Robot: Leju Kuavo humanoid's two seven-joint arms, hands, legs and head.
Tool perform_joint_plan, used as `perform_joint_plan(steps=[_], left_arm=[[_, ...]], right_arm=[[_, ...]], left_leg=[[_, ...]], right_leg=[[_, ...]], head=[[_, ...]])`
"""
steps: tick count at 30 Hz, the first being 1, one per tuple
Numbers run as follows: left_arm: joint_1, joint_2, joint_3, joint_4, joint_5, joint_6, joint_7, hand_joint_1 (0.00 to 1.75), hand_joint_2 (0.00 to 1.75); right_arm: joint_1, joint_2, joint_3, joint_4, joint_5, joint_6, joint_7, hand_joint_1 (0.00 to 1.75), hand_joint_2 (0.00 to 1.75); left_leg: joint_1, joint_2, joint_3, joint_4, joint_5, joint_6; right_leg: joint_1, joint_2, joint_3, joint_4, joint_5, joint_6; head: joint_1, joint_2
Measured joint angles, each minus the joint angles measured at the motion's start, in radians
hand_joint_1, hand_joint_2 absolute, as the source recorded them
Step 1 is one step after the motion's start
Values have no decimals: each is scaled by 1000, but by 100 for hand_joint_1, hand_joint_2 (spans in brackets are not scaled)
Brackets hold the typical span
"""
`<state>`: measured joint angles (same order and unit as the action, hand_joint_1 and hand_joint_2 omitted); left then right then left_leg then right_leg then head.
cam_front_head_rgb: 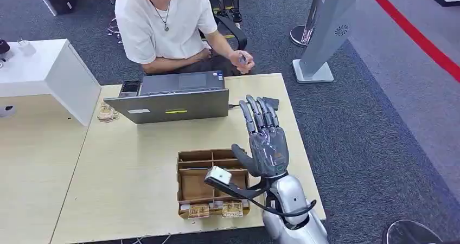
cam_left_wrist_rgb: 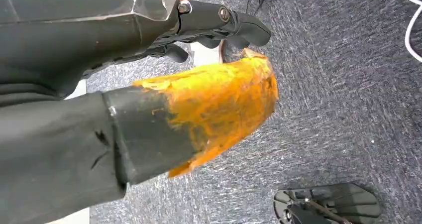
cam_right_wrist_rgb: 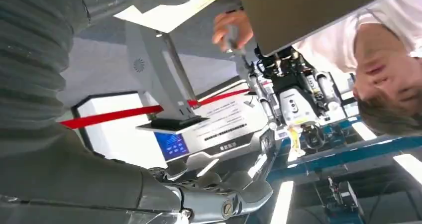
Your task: Pass the card to the sensor for recognition and then transmit it.
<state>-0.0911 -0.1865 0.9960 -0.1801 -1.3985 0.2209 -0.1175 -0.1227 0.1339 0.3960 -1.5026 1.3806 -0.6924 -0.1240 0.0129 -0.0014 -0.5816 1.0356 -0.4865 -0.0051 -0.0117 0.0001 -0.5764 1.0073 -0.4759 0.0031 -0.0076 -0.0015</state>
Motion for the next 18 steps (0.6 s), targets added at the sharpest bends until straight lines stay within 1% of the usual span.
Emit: perform_joint_plan(steps=[3, 6, 7, 9, 18], left_arm=[[0, 0, 0, 0, 4, 1, -3, 0, 0], [2, 0, 0, 0, 14, 6, -3, 0, 0], [3, 0, 0, 0, 14, 7, -4, 0, 0], [3, 1, 0, 0, 17, 10, -6, 0, 0], [5, 3, 0, 0, 27, 11, -8, 0, 0]], right_arm=[[19, -1, 0, -24, -36, 0, -28, 0, 175], [53, -1, 0, -62, -134, 0, -91, 0, 175], [65, -2, 2, -73, -160, 0, -101, 0, 175], [90, -10, 13, -97, -205, 0, -109, 0, 175], [150, -58, 65, -129, -247, 2, -111, 0, 175]], left_leg=[[0, 0, 0, 0, 0, 0], [0, 0, 0, 0, 0, 0], [0, 0, 0, 0, 0, 0], [0, 0, 0, 0, 0, 0], [0, 0, 0, 0, 0, 0]], right_leg=[[0, 0, 0, 0, 0, 0], [0, 0, 0, 0, 0, 0], [0, 0, 0, 0, 0, 0], [0, 0, 0, 0, 0, 0], [0, 0, 0, 0, 0, 0]], head=[[0, 0], [0, 0], [0, 0], [0, 0], [0, 0]])
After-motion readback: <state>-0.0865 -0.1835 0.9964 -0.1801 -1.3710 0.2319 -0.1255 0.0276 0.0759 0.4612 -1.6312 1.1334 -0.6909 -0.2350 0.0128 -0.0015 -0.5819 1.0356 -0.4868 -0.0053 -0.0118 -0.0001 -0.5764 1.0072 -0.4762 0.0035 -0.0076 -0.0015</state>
